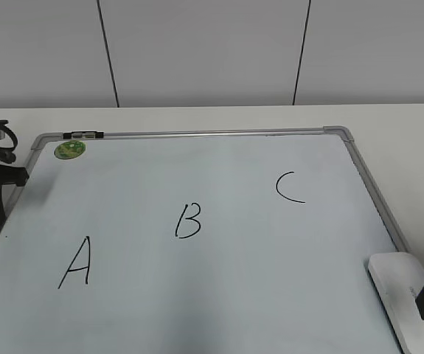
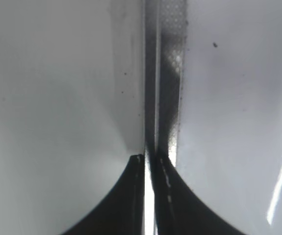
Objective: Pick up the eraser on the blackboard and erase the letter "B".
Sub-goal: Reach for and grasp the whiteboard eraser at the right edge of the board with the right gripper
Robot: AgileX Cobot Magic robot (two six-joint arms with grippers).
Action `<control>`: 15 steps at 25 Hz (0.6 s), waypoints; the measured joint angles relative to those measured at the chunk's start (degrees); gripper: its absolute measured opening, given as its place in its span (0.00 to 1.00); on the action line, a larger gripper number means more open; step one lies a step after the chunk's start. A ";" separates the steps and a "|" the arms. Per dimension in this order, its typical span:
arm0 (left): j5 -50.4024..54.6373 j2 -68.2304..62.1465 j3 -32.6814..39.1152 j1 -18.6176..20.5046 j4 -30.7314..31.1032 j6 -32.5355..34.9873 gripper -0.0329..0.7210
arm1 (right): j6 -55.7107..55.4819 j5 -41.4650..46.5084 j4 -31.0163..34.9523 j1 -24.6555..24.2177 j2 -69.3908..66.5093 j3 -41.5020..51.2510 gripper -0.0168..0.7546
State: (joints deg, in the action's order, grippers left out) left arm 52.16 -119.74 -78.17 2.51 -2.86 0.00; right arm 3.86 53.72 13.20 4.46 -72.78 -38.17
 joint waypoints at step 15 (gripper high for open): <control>0.00 0.00 0.00 0.00 0.22 -0.32 0.07 | -13.80 -4.82 -10.26 10.46 -6.95 -2.56 0.78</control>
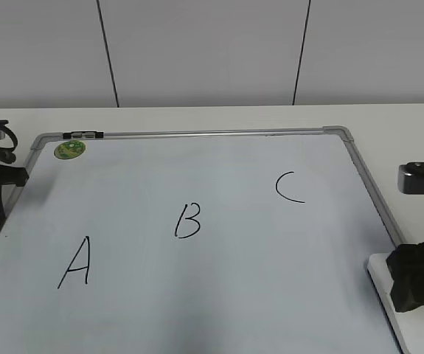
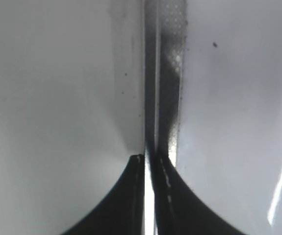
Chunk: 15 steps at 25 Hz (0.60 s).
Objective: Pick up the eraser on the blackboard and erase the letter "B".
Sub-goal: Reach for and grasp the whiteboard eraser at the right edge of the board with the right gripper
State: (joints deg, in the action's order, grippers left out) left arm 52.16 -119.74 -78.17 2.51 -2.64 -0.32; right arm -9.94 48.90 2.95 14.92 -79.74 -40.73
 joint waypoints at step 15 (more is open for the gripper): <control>0.00 0.00 0.00 0.00 0.00 0.00 0.07 | -1.94 -4.82 -2.95 0.04 -7.80 -0.70 0.88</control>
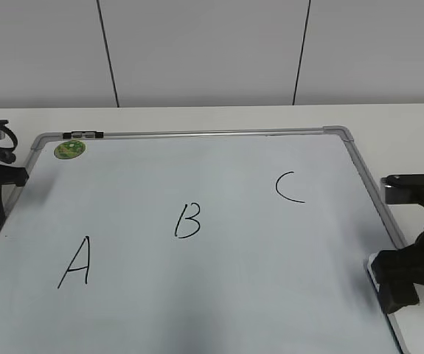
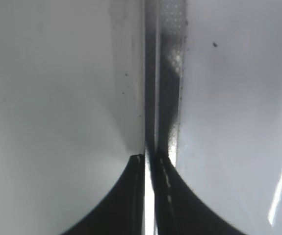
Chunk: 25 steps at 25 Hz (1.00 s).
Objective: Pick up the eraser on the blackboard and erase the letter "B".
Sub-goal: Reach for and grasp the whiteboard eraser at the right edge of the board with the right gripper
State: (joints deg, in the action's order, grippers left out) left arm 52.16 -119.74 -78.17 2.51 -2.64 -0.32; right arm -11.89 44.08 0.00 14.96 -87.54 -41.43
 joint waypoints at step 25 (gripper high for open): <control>0.00 0.00 0.00 0.00 0.11 0.00 0.07 | -2.07 -3.65 -2.83 0.00 -6.72 -1.70 0.69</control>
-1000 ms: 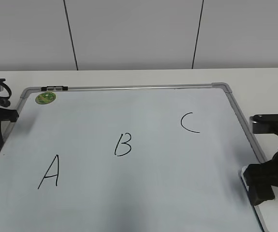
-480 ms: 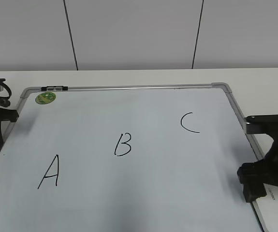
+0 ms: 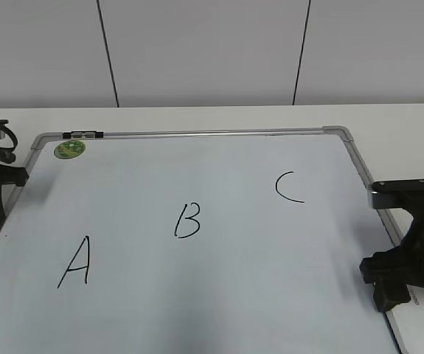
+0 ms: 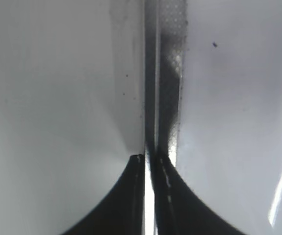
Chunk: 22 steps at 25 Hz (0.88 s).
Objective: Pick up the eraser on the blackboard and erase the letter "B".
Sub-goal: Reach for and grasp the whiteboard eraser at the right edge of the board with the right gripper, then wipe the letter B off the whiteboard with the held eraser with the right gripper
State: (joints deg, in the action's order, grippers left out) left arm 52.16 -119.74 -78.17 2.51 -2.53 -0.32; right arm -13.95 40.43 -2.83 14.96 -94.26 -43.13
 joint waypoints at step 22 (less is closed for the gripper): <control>-0.14 0.00 0.00 0.00 0.00 0.00 0.07 | 5.25 22.49 2.83 3.87 -11.67 -29.47 0.69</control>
State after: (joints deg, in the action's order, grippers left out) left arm 52.03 -119.74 -78.17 2.51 -2.53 -0.32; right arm -8.70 62.92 0.00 18.82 -105.93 -72.60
